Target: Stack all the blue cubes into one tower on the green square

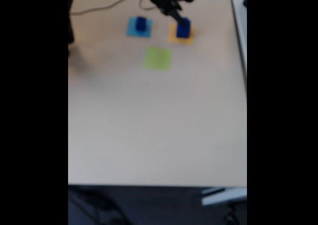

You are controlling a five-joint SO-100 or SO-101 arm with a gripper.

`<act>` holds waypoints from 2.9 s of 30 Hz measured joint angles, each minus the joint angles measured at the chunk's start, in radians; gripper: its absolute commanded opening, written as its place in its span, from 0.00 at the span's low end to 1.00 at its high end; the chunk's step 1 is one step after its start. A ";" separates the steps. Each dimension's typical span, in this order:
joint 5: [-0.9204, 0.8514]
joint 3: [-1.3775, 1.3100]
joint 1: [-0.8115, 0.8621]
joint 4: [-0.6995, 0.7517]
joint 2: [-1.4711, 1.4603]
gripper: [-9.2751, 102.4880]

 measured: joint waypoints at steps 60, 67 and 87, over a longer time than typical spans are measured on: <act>0.048 -0.127 -0.002 0.000 -0.135 0.08; -0.014 -0.127 -0.012 0.044 -0.114 0.08; -0.141 0.204 0.155 0.137 0.244 0.08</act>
